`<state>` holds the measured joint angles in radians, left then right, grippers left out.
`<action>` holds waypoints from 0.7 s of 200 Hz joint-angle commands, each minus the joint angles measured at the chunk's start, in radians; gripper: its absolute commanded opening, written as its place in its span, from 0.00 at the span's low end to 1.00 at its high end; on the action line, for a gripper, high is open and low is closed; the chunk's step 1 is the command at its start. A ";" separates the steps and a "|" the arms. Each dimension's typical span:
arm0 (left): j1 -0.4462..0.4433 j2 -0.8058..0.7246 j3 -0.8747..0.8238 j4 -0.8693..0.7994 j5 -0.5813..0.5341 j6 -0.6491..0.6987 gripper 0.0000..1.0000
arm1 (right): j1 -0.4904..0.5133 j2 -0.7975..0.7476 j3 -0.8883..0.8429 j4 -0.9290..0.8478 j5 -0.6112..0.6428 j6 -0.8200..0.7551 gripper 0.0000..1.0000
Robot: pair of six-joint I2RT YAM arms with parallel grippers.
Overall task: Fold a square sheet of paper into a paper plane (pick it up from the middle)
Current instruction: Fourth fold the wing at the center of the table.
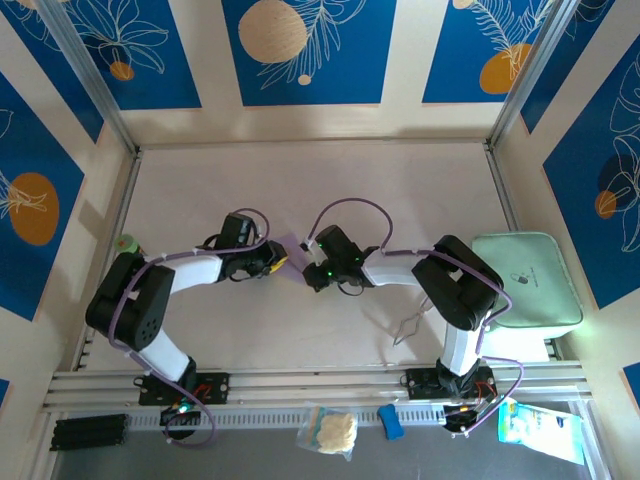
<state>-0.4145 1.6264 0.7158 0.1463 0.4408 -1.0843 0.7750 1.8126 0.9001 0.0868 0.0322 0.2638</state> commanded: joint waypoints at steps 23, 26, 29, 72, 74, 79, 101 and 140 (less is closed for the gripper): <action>-0.021 0.063 0.017 0.026 0.034 -0.005 0.26 | -0.005 0.013 -0.011 -0.011 -0.035 0.005 0.12; -0.021 0.065 0.018 0.019 0.031 -0.005 0.26 | -0.005 0.012 -0.010 -0.012 -0.034 0.004 0.12; -0.021 0.069 0.020 0.011 0.028 -0.002 0.26 | -0.005 0.011 -0.009 -0.014 -0.034 0.003 0.12; -0.021 0.083 0.018 -0.044 0.001 -0.004 0.26 | -0.005 -0.014 0.000 -0.033 -0.033 0.005 0.17; -0.021 0.084 0.017 -0.046 0.000 -0.005 0.26 | -0.005 -0.015 0.001 -0.034 -0.033 0.006 0.17; -0.021 0.085 0.017 -0.052 -0.004 -0.002 0.26 | -0.004 -0.021 0.003 -0.039 -0.034 0.006 0.18; -0.021 0.086 0.017 -0.076 -0.016 0.001 0.24 | -0.002 -0.042 0.011 -0.056 -0.030 0.003 0.20; -0.021 0.090 0.019 -0.090 -0.022 0.004 0.23 | 0.014 -0.059 0.025 -0.086 0.006 -0.009 0.22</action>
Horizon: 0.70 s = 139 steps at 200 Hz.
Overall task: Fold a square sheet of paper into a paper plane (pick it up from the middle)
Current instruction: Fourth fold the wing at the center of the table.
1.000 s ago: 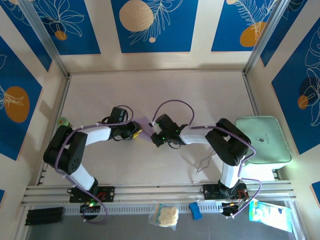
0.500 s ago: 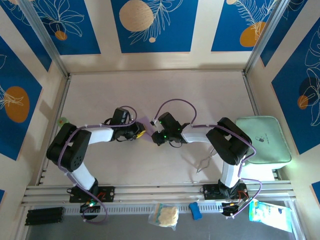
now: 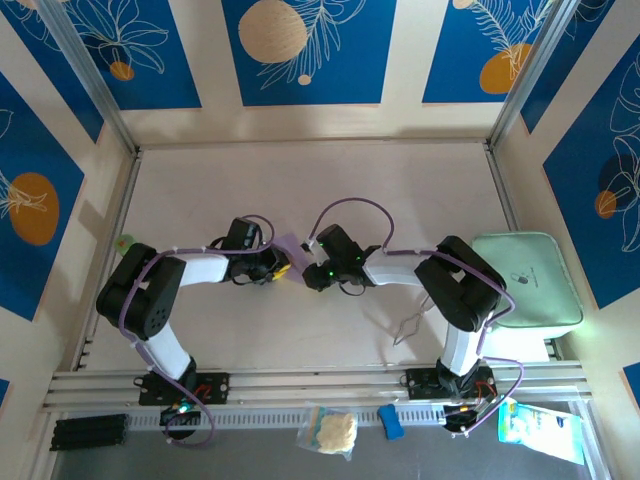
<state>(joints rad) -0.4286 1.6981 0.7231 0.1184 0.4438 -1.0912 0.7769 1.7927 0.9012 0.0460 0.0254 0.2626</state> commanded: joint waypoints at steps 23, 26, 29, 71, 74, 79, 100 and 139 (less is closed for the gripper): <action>-0.007 0.020 0.012 -0.065 -0.025 0.012 0.23 | 0.022 -0.034 0.031 -0.056 0.032 -0.015 0.22; -0.007 0.020 0.012 -0.065 -0.025 0.011 0.23 | 0.025 -0.033 0.033 -0.057 0.033 -0.015 0.22; -0.007 0.020 0.012 -0.064 -0.025 0.011 0.23 | 0.025 -0.031 0.034 -0.057 0.033 -0.016 0.22; -0.007 0.018 0.009 -0.065 -0.027 0.010 0.23 | 0.035 -0.016 0.042 -0.054 0.034 -0.018 0.20; -0.008 0.017 0.009 -0.065 -0.027 0.010 0.23 | 0.035 -0.014 0.042 -0.053 0.033 -0.019 0.20; -0.007 0.017 0.007 -0.066 -0.029 0.011 0.23 | 0.035 -0.012 0.042 -0.054 0.033 -0.019 0.18; -0.007 0.007 0.007 -0.069 -0.033 0.010 0.23 | 0.032 0.000 0.041 -0.049 0.025 -0.015 0.14; -0.008 -0.023 0.007 -0.085 -0.050 0.014 0.23 | 0.021 0.011 0.039 -0.049 0.005 -0.007 0.09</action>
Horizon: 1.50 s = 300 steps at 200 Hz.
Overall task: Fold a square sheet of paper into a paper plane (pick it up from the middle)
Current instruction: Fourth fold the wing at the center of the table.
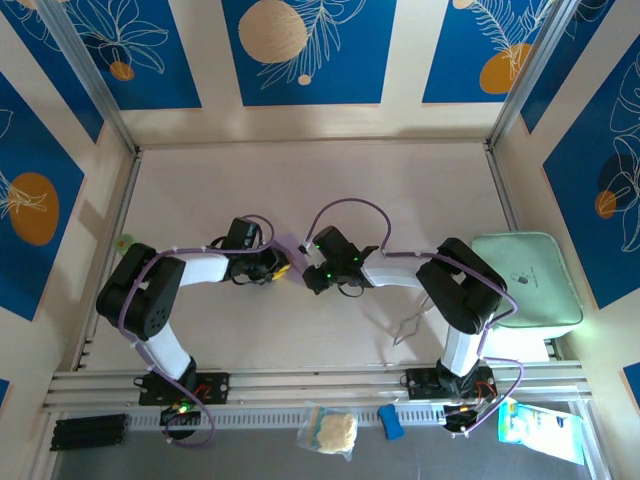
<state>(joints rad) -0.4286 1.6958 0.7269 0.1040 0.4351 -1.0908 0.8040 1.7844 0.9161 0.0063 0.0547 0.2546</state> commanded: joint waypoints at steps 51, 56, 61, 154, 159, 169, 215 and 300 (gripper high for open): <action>-0.007 -0.083 0.002 -0.079 -0.061 0.021 0.24 | -0.019 0.034 0.032 -0.014 -0.080 0.000 0.08; -0.008 -0.091 0.000 -0.079 -0.064 0.024 0.24 | -0.020 0.038 0.034 -0.016 -0.084 0.000 0.07; -0.007 -0.098 0.000 -0.081 -0.065 0.025 0.24 | -0.020 0.043 0.037 -0.020 -0.088 0.000 0.07; -0.009 -0.091 -0.062 0.159 0.041 0.001 0.22 | -0.064 0.098 0.064 -0.049 -0.204 0.033 0.07; -0.009 -0.087 -0.067 0.178 0.051 -0.002 0.21 | -0.069 0.098 0.064 -0.049 -0.214 0.034 0.07; -0.009 -0.079 -0.074 0.216 0.063 -0.009 0.20 | -0.076 0.099 0.064 -0.052 -0.232 0.037 0.08; -0.010 -0.035 -0.087 0.317 0.094 -0.031 0.14 | -0.108 0.112 0.065 -0.057 -0.309 0.048 0.08; -0.012 0.013 -0.063 0.293 0.075 -0.023 0.12 | -0.129 0.130 0.081 -0.070 -0.354 0.061 0.12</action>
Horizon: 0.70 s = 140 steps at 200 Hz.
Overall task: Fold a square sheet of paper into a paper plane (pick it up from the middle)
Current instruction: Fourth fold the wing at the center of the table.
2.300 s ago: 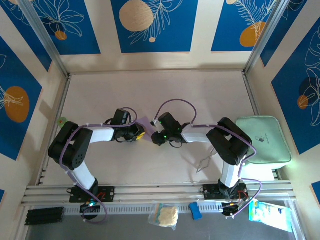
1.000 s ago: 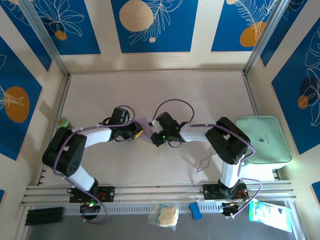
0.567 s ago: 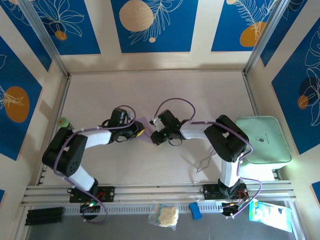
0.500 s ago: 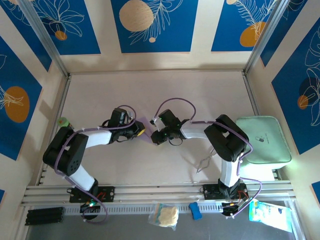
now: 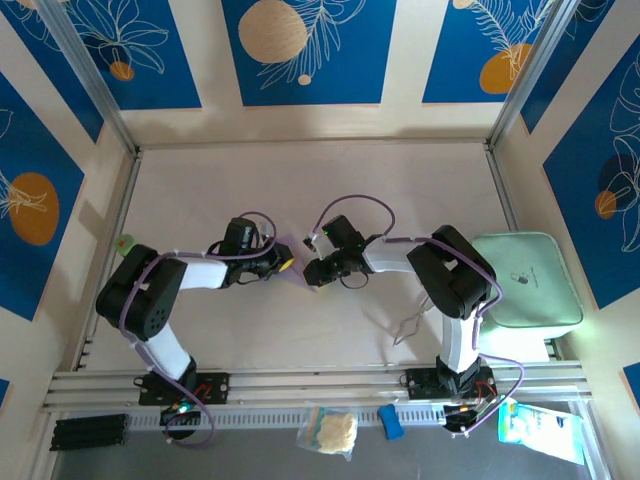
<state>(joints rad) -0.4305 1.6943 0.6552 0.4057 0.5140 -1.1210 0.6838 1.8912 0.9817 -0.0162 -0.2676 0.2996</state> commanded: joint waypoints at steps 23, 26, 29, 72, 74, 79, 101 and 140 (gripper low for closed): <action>-0.009 0.022 0.014 -0.018 -0.011 0.009 0.12 | -0.015 0.020 0.014 -0.044 -0.049 0.029 0.14; -0.009 0.023 0.014 -0.021 -0.013 0.010 0.12 | -0.018 0.020 0.014 -0.044 -0.053 0.030 0.14; -0.010 0.024 0.015 -0.022 -0.014 0.010 0.12 | -0.019 0.020 0.014 -0.043 -0.056 0.032 0.14; -0.010 0.039 0.023 -0.041 -0.025 0.014 0.12 | -0.036 0.013 0.008 -0.029 -0.100 0.066 0.17; -0.010 0.040 0.023 -0.041 -0.026 0.014 0.12 | -0.037 0.012 0.008 -0.028 -0.100 0.068 0.17; -0.010 0.042 0.023 -0.041 -0.026 0.014 0.12 | -0.039 0.011 0.007 -0.026 -0.107 0.075 0.17; -0.011 0.052 0.029 -0.037 -0.020 0.012 0.12 | -0.050 0.009 0.002 -0.012 -0.139 0.095 0.18; -0.010 0.062 0.042 -0.026 -0.007 0.015 0.13 | -0.057 0.021 0.002 -0.012 -0.154 0.112 0.18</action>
<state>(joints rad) -0.4305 1.7393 0.6685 0.3809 0.4976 -1.1206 0.6304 1.8912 0.9817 -0.0185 -0.3756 0.3908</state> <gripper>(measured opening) 0.126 0.181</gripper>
